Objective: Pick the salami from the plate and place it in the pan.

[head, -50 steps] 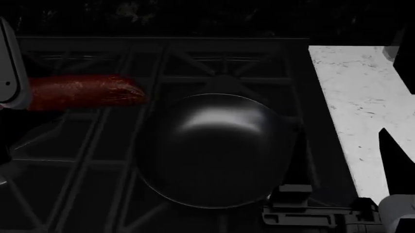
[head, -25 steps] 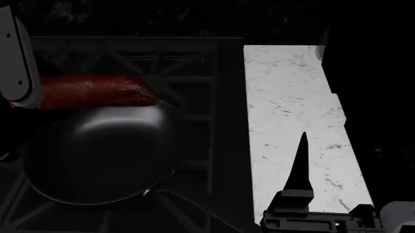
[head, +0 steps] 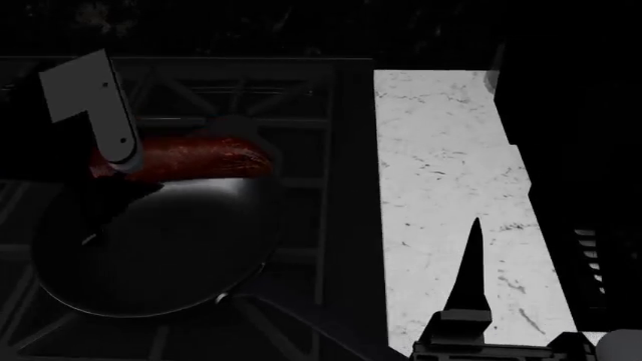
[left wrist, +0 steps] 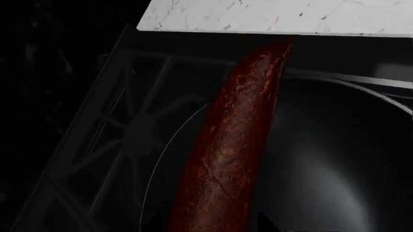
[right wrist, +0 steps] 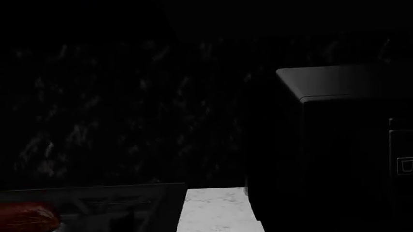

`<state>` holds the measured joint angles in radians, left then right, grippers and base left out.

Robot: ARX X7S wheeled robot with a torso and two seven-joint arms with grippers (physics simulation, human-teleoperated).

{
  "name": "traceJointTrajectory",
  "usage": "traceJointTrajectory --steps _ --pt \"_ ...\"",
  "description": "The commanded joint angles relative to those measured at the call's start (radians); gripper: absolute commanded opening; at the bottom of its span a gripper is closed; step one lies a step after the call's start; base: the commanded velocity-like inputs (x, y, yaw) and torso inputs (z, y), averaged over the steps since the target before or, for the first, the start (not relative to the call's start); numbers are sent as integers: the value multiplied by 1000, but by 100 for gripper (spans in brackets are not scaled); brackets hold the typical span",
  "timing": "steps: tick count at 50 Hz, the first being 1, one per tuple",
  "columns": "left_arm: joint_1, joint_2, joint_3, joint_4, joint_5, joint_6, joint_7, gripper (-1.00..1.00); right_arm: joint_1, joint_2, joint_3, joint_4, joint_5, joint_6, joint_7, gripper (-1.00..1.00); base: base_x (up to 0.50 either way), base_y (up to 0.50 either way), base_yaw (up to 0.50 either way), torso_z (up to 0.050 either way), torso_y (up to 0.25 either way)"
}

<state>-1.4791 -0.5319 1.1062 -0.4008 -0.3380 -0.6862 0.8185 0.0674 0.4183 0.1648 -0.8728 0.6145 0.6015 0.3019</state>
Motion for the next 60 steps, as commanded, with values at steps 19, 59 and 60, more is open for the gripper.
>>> traceJointTrajectory --steps 19,59,60 --pt "100 -34 -17 -15 -30 -60 -83 -100 -23 27 22 -37 63 30 23 100 0 0 0 0 1" --pt "20 -201 -167 277 -138 -148 -123 100 -9 25 -11 -20 59 13 41 100 0 0 0 0 0" --pt "32 -239 -190 370 -165 -158 -137 100 2 26 -20 -14 54 14 40 100 0 0 0 0 0"
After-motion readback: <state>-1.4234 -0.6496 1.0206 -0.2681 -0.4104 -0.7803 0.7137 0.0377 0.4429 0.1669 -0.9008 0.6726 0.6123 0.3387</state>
